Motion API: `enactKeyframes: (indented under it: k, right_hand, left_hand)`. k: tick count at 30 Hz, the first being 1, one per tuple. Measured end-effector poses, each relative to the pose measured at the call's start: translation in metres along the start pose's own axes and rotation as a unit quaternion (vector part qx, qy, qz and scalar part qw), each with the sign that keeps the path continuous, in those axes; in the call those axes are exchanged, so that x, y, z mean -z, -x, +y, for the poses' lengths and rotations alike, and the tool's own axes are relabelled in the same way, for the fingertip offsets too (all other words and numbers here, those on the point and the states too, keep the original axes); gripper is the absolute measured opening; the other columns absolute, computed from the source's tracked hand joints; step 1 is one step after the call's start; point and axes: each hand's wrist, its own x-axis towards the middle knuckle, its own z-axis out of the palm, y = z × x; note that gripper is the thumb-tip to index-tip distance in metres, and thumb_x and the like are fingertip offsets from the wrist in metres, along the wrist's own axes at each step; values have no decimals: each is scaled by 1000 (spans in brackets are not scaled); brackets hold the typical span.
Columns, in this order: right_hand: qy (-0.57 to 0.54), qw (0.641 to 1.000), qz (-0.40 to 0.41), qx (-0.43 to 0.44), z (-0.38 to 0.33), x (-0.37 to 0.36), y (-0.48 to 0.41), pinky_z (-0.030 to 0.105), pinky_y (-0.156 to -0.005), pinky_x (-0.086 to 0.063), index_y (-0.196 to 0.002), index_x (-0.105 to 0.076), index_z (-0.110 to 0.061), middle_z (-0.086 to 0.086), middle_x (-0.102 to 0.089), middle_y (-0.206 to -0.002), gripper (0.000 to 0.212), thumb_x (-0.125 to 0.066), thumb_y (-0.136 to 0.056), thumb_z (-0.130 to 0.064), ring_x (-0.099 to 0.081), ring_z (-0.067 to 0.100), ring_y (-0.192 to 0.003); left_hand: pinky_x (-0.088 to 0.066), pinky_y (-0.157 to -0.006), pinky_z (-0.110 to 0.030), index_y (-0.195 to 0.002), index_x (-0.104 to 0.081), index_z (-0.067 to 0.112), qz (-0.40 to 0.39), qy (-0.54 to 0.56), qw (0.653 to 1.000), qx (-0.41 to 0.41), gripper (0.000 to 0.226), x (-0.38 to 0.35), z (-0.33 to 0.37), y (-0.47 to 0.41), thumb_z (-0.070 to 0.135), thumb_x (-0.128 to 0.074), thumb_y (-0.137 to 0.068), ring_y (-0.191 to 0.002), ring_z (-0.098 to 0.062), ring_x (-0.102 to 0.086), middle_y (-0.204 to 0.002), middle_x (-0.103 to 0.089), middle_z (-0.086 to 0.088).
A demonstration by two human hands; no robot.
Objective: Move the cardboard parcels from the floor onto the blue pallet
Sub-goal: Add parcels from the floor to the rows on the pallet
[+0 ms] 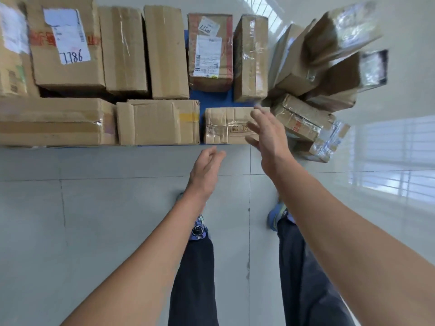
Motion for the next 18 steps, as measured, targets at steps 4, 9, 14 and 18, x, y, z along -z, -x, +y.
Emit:
enactKeyframes:
  k: [4, 9, 14, 18]
  right_hand:
    - [-26, 999, 48, -2, -1, 81, -36, 38, -89, -50, -101, -69, -32, -17, -69, -91, 15, -54, -103, -31, -64, 6, -96]
    - [-15, 995, 88, -51, 16, 168, -100, 46, -107, -47, -107, -64, -29, -10, -63, -110, 15, -51, -105, -36, -59, 16, -114]
    - [11, 990, 91, -103, 43, 222, -163, 42, -112, -41, -144, -55, -22, -7, -55, -137, 44, -51, -104, -40, -51, 18, -134]
    - [23, 989, 81, -118, 60, 244, -201, 36, -100, -42, -124, -58, -33, -18, -59, -116, 24, -51, -102, -39, -58, 4, -106]
  left_hand:
    - [-47, -107, -47, -113, -62, 35, -33, -46, 998, -17, 43, -91, 30, -17, 59, -51, -79, -118, -14, -59, -118, -65, 11]
    - [-40, -113, -37, -149, -50, 20, -45, -86, 995, -24, 61, -197, 47, -77, 49, -56, -95, -132, -17, -50, -148, -54, 0]
    - [-31, -119, -41, -160, -33, 19, -11, -152, 988, -8, 66, -255, 49, -154, 40, -51, -101, -148, -25, -35, -164, -35, -5]
    - [-25, -122, -48, -164, -23, 20, 50, -208, 977, 1, 72, -268, 46, -203, 41, -50, -100, -153, -30, -22, -169, -24, -6]
